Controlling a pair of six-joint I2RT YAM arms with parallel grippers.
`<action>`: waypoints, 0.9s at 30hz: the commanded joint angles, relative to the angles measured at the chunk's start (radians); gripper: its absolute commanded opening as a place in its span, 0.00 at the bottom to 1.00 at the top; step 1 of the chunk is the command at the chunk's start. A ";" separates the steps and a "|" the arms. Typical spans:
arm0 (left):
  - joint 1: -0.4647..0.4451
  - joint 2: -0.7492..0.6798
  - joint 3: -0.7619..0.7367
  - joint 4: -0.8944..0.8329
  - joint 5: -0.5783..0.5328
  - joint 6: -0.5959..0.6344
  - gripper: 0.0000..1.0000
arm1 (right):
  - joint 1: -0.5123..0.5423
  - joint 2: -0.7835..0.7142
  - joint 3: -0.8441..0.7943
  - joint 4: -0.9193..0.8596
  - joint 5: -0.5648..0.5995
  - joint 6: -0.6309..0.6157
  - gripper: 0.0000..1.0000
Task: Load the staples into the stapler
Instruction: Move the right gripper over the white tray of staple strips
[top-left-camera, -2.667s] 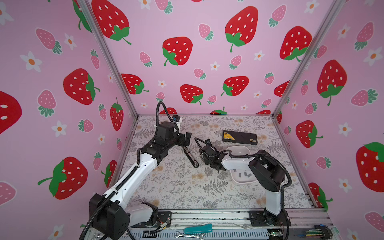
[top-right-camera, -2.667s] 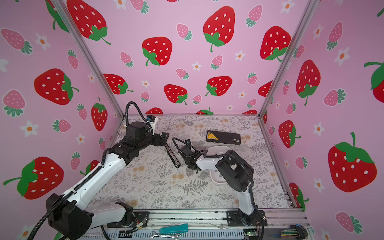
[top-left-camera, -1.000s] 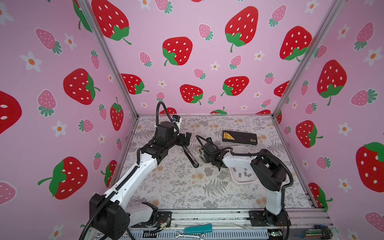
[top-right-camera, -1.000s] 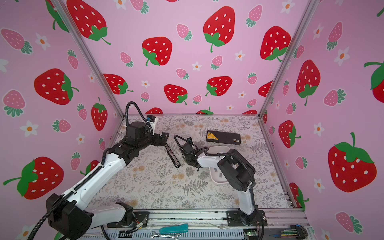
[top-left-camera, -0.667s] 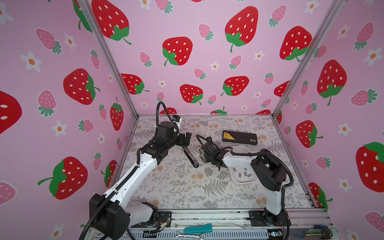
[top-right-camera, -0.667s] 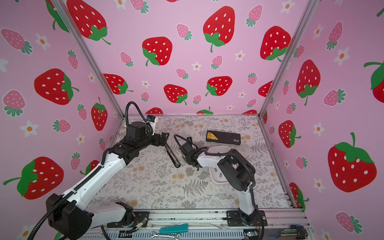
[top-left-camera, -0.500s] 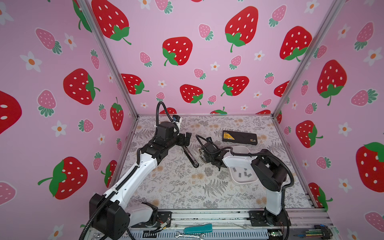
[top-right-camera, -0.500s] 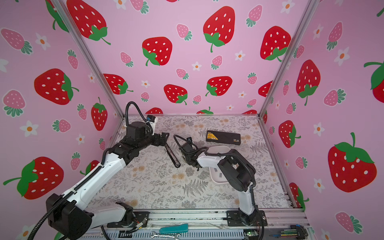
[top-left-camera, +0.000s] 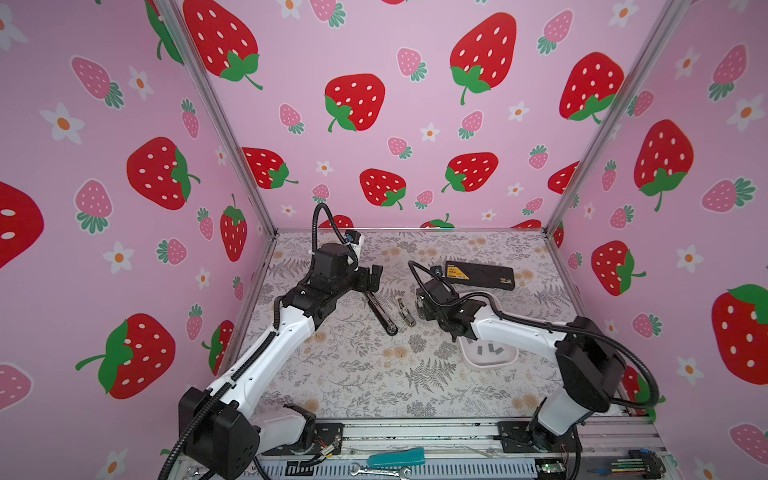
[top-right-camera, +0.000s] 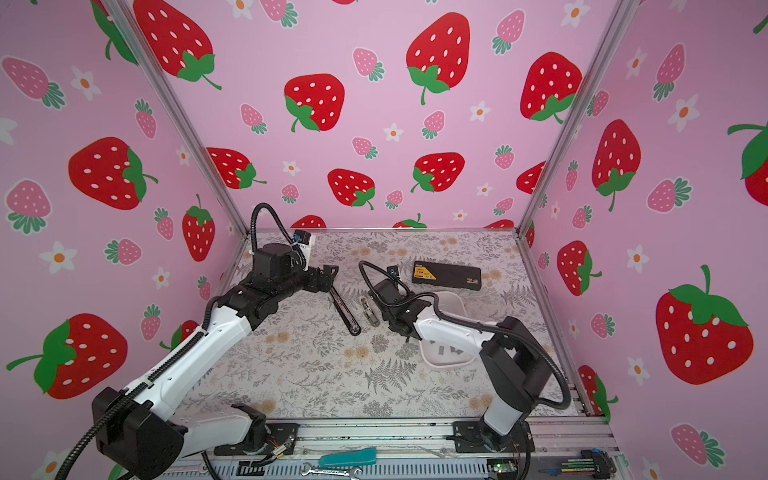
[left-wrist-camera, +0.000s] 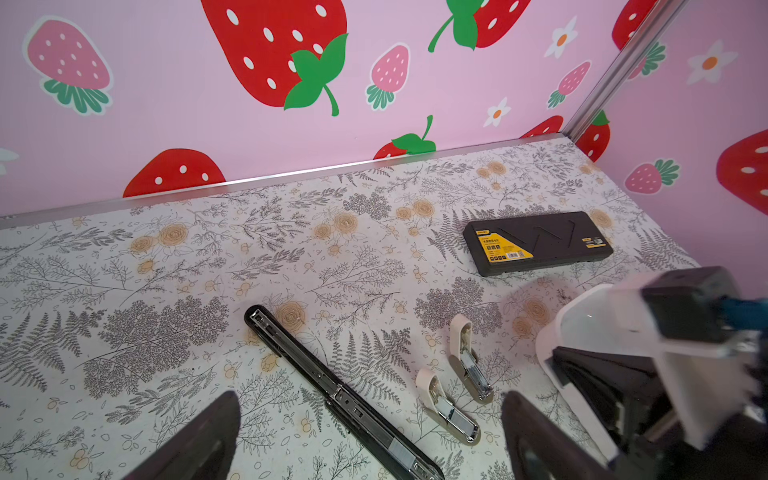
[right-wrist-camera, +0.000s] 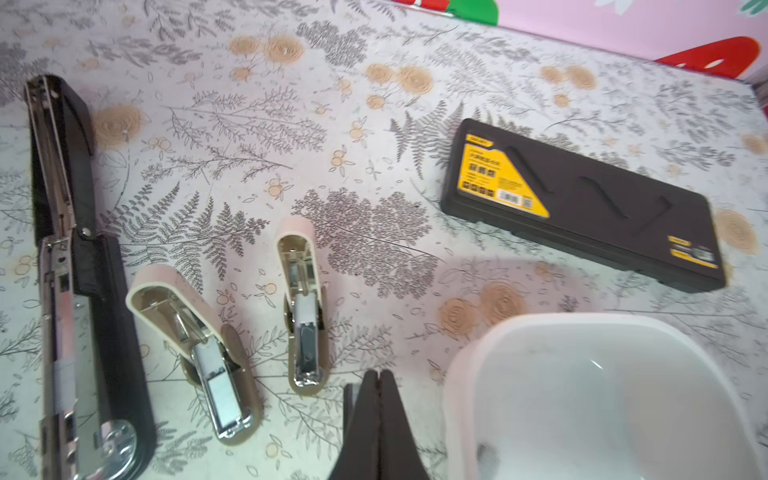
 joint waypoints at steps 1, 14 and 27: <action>-0.014 -0.040 -0.011 0.005 -0.044 0.008 0.99 | -0.057 -0.143 -0.098 -0.146 0.036 0.063 0.00; -0.029 -0.053 -0.109 0.282 -0.052 0.240 0.99 | -0.410 -0.259 -0.348 0.006 -0.378 -0.087 0.00; -0.049 0.155 -0.002 0.280 -0.037 0.366 0.99 | -0.446 -0.283 -0.348 0.053 -0.347 -0.185 0.22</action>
